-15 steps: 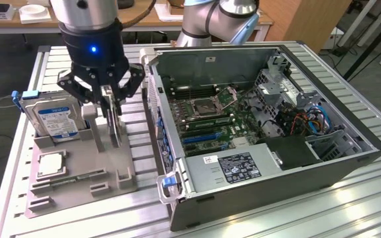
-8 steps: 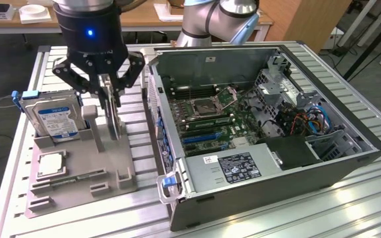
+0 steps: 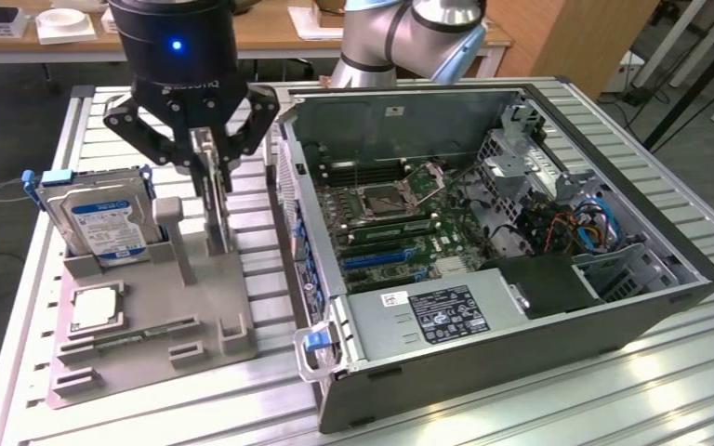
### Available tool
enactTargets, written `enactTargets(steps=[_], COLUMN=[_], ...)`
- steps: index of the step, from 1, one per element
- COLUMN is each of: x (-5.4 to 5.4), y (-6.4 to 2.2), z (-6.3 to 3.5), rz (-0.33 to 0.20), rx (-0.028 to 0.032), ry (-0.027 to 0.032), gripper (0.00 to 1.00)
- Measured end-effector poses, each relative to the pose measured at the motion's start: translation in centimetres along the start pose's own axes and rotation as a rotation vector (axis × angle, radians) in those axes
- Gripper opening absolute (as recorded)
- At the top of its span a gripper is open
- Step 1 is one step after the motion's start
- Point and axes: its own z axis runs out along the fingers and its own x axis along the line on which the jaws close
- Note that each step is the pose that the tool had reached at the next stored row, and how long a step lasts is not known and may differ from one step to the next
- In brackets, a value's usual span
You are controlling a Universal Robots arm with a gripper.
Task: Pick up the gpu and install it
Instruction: 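Pick up the gpu and move the gpu toward the slot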
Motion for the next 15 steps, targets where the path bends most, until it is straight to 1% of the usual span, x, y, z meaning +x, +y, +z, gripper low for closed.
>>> enactTargets(steps=[10, 15], x=[-2.0, -2.3], y=[0.05, 0.23], z=[-0.18, -0.31], rz=[0.007, 0.03], rx=[0.0002, 0.0012], ry=[0.0002, 0.0008], gripper=[0.29, 0.29])
